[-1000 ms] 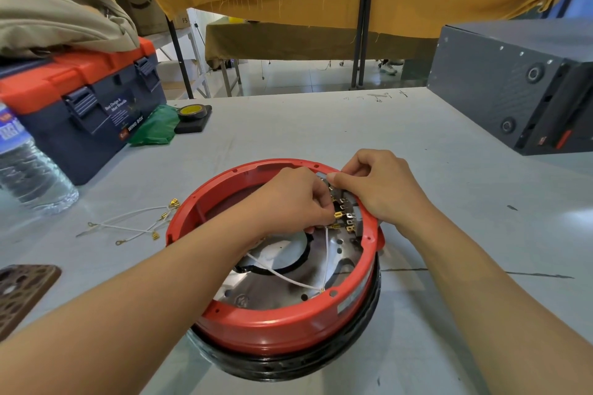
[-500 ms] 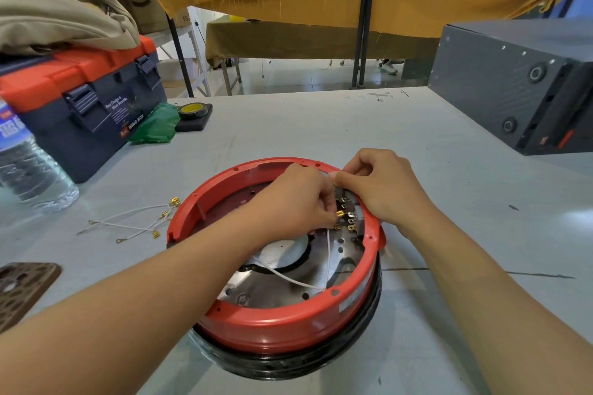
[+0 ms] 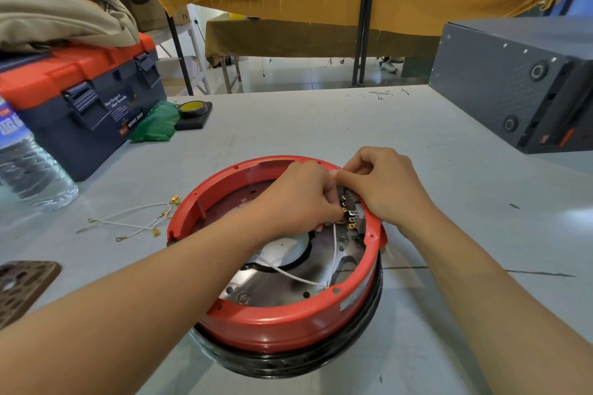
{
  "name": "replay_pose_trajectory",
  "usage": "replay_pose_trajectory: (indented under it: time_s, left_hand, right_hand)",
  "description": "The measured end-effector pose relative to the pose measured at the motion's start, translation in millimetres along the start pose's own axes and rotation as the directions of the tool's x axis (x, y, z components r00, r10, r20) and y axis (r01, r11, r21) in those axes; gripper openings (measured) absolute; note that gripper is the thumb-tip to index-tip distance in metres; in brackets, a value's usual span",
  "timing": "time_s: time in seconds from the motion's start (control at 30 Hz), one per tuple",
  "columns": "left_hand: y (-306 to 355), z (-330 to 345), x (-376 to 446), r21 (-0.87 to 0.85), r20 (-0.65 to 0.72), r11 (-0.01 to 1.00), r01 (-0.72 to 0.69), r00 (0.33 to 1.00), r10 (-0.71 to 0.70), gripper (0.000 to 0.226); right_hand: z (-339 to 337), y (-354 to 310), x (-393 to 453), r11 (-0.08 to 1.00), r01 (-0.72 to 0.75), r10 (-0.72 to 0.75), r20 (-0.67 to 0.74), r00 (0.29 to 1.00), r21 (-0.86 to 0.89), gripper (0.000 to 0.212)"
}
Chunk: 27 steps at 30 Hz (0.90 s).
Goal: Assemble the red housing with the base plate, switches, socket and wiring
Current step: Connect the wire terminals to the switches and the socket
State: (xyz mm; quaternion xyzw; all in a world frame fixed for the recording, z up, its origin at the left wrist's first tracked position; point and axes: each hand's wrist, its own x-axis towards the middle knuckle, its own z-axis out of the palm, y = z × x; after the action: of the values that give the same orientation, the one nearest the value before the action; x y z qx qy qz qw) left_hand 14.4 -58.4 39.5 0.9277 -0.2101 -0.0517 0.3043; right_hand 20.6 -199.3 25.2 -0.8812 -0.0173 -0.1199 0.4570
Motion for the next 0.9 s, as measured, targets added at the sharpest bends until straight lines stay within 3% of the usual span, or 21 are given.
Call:
replay_pose_trajectory:
  time_s: [0.43,0.67,0.9]
  left_hand:
    - [-6,-18,0,-0.065,0.104,0.996,0.055,0.993,-0.048,0.019]
    - [-6,-20,-5,-0.015,0.118,1.000,0.004,0.993,-0.002,0.018]
    - [-6,-15,-5,0.121,0.048,0.989,-0.083,0.996,0.078,0.015]
  right_hand:
    - [-8,5,-2,0.998,-0.014,0.011,0.042,0.999,0.067,0.022]
    - [-13,4,-3,0.987,0.048,-0.036,0.083,0.996,-0.153,0.028]
    - [-13,6,-2,0.981,0.092,-0.073,0.114,0.991,-0.172,0.030]
